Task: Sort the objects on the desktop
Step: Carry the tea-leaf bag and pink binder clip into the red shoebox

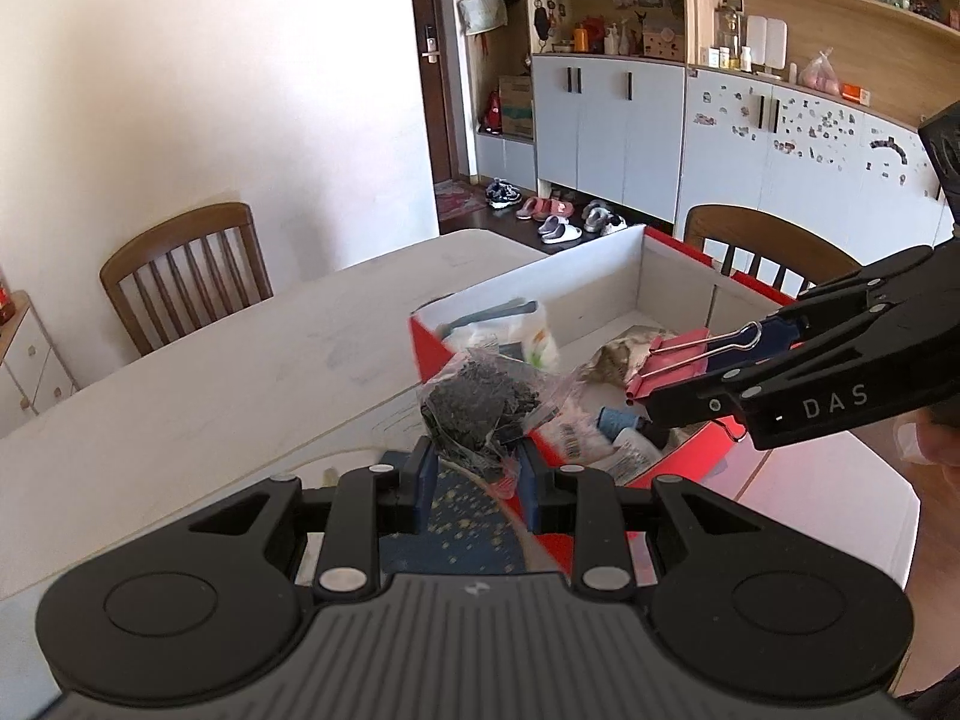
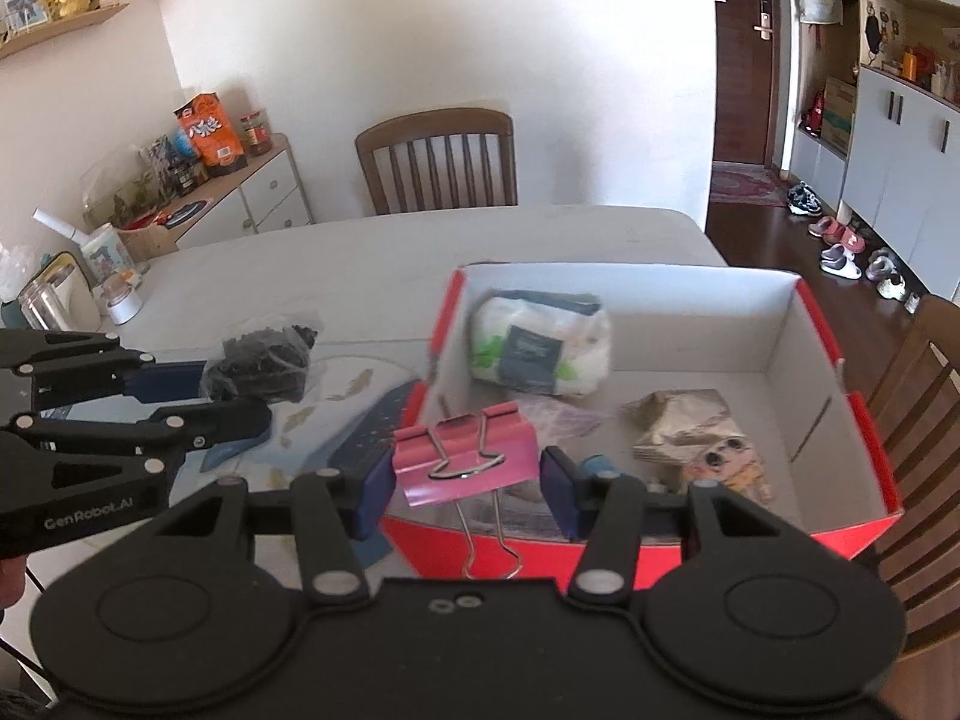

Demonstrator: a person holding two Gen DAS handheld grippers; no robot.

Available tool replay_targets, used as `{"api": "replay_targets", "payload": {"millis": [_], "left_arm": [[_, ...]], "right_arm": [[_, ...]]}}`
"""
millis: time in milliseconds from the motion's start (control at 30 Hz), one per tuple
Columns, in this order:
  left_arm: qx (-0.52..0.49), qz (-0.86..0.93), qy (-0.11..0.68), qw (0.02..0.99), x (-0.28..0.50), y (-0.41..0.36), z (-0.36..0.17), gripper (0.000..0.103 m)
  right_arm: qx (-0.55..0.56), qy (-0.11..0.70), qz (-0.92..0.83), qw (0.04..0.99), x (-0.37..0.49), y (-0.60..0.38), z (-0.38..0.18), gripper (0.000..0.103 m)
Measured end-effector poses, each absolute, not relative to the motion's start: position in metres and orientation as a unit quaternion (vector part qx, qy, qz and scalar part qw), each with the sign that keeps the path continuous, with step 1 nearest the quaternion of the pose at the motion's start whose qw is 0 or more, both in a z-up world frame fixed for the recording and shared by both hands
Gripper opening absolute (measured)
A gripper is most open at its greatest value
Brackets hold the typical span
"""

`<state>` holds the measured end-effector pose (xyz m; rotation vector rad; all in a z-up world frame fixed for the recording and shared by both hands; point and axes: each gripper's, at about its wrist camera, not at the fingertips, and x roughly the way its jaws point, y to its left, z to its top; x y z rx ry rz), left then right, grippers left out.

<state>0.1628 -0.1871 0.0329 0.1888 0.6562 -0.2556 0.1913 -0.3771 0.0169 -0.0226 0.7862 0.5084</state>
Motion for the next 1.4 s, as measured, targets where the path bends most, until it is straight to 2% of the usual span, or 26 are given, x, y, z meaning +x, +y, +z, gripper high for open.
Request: {"api": "replay_targets", "payload": {"millis": [600, 1133, 1400], "left_arm": [[0.117, -0.152, 0.349, 0.918, 0.215, -0.259, 0.017, 0.027], [0.104, -0.163, 0.422, 0.886, 0.288, -0.27, -0.007, 0.027], [0.116, -0.177, 0.454, 0.865, 0.314, -0.278, -0.022, 0.027]], "right_arm": [[0.0, 0.385, 0.219, 0.896, 0.224, -0.444, 0.006, 0.052], [-0.033, 0.405, 0.249, 0.879, 0.254, -0.429, -0.017, 0.052], [-0.054, 0.443, 0.262, 0.855, 0.267, -0.418, -0.038, 0.052]]}}
